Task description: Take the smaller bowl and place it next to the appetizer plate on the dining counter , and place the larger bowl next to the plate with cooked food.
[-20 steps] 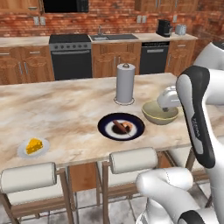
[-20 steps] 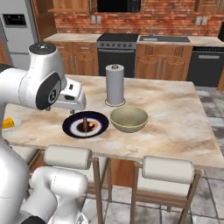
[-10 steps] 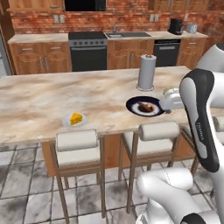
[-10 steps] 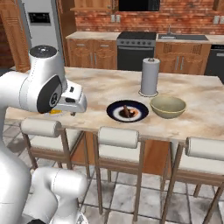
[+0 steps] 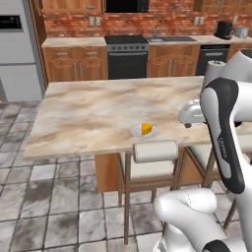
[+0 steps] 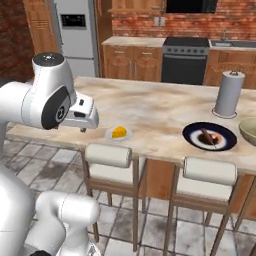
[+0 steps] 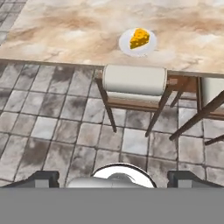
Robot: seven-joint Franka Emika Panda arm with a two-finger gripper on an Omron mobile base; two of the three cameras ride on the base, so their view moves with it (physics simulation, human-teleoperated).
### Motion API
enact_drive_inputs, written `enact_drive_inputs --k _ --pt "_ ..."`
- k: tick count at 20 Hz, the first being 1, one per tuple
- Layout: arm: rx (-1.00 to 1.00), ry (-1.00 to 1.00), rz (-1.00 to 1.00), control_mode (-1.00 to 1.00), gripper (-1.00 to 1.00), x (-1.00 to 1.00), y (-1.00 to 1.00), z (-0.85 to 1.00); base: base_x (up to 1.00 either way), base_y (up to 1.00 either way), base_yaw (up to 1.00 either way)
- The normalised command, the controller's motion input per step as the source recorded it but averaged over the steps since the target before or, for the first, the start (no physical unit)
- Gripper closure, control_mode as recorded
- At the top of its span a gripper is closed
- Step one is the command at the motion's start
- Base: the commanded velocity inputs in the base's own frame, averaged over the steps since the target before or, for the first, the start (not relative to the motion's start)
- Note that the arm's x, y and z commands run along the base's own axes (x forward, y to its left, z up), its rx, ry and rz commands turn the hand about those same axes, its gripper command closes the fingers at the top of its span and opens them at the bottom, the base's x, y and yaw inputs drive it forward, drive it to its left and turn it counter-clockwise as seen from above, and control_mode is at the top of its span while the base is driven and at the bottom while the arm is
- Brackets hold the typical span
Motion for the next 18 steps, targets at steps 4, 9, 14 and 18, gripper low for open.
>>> enact_drive_inputs --k 4,9,14,18 --pt "0.00 0.00 0.00 1.00 -1.00 0.00 0.00 0.00 0.41 1.00 0.09" --pt "0.00 0.00 0.00 1.00 -1.00 0.00 0.00 0.00 0.45 1.00 0.09" --pt "0.00 0.00 0.00 1.00 -1.00 0.00 0.00 0.00 0.47 1.00 0.08" --pt "0.00 0.00 0.00 1.00 -1.00 0.00 0.00 0.00 0.44 1.00 0.07"
